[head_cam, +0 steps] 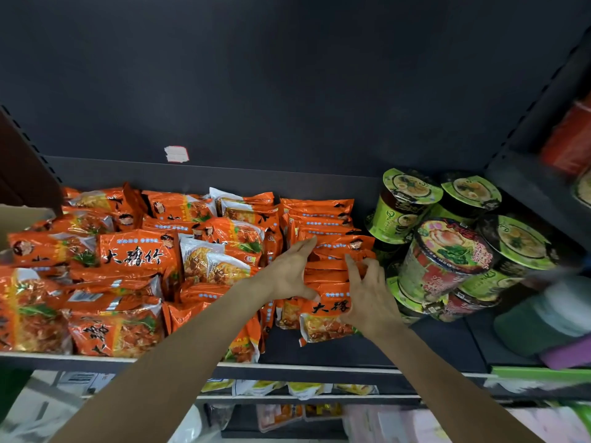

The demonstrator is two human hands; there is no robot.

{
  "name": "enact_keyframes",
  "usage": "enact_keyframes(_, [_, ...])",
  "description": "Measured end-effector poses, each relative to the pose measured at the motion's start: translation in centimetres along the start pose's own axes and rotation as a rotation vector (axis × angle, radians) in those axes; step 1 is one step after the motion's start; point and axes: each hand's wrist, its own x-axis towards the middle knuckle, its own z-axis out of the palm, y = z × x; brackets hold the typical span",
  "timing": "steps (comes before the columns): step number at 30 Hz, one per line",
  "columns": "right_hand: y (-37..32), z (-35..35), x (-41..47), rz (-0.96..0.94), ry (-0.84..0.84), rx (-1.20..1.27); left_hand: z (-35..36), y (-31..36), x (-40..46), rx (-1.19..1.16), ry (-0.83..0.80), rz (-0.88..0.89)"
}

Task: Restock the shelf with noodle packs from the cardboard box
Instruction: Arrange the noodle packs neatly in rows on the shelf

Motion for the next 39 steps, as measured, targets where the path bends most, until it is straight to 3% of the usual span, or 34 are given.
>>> enact_keyframes(5, [-0.3,-0.5,0.6,0.013,-0.009,-0.006,-1.0,0.4,-0.8,-0.108,0.146,-0.122])
enact_keyframes(12, [0.2,-0.8,0.8,0.060,0.008,-0.042,-1.9,-1.5,-2.4,0.051,-0.019,-0.203])
enact_keyframes(18, [0.0,-0.5,0.6,0.047,-0.035,-0.035,-1.8,-2.0,-2.6,0.215,-0.076,-0.170])
enact_keyframes(23, [0.2,-0.6,0.9,0.050,-0.054,-0.003,-1.6,-0.6,-2.0,0.292,0.043,-0.131])
enact_keyframes(33, [0.8,-0.8,1.2,-0.094,-0.065,0.040,0.2,-0.2,-1.9,0.152,0.103,-0.160])
enact_keyframes(36, [1.7,-0.9,1.2,-0.107,-0.073,-0.035,-0.3,-0.9,-2.1,0.108,0.017,-0.186])
enact_keyframes(39, [1.9,-1.0,1.1,-0.136,-0.082,-0.114,-1.1,-1.5,-2.3,0.211,-0.029,-0.184])
